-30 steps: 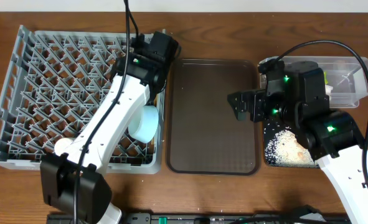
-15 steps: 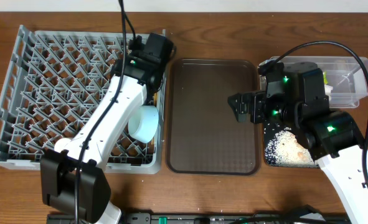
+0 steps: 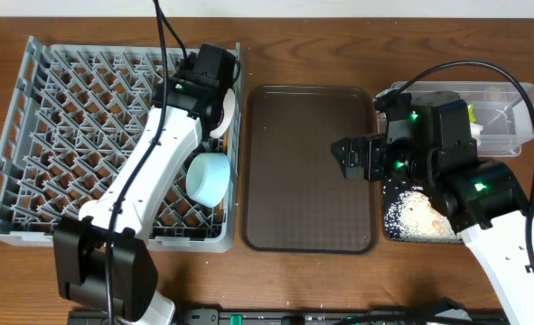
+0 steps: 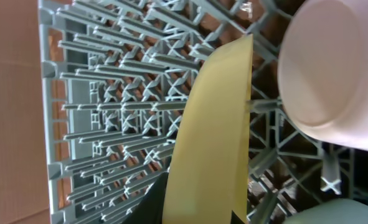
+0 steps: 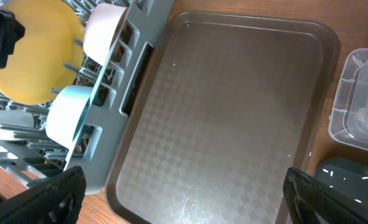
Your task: Sort waste into correct bins and load items into the dishwasher
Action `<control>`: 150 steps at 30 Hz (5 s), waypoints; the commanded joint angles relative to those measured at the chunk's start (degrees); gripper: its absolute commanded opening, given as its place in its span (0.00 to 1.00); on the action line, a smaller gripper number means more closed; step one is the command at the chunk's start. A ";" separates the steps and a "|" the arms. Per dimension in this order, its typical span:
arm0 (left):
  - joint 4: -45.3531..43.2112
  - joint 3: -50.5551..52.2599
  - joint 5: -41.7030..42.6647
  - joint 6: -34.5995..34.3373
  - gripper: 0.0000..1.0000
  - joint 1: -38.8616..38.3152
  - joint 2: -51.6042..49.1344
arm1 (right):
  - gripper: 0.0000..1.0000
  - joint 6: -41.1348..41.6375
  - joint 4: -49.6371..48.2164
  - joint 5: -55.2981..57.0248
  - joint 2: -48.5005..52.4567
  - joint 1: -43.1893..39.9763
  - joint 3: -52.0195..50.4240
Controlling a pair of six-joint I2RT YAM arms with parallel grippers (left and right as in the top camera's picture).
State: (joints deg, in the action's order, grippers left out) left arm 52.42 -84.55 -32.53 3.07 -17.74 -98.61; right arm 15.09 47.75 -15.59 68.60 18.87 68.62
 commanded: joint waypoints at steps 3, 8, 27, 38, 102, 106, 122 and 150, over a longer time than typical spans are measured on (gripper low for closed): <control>-0.52 2.05 0.98 2.75 0.13 0.04 -1.49 | 0.99 0.74 0.09 0.33 -0.44 -0.48 0.26; -0.94 3.26 0.85 2.71 0.15 0.04 -2.78 | 0.99 0.74 0.09 0.33 -0.44 -0.46 0.26; 0.44 1.73 3.30 -1.44 0.71 -0.63 -3.34 | 0.99 0.74 0.33 0.33 -0.44 -0.46 0.26; 2.45 1.20 7.78 -1.44 0.83 -3.89 9.53 | 0.99 0.74 0.50 0.35 -0.44 -0.46 0.26; 32.41 1.22 28.48 -8.09 0.95 -3.89 59.28 | 0.99 -16.02 -15.69 15.23 -52.00 -6.27 -37.09; 32.39 1.22 28.48 -8.09 0.95 -3.89 59.28 | 0.99 -16.02 -19.82 17.97 -60.57 -6.32 -46.07; 32.39 1.22 28.48 -8.07 0.95 -3.89 59.28 | 0.99 -14.27 -43.85 16.00 -68.32 -7.72 -68.46; 32.39 1.22 28.48 -8.07 0.95 -3.89 59.28 | 0.99 -14.29 -43.65 15.98 -68.32 -7.72 -68.32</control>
State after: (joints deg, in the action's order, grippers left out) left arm 84.71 -82.91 -4.40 -4.51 -21.76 -39.46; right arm -0.21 4.23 0.84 0.69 12.36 0.62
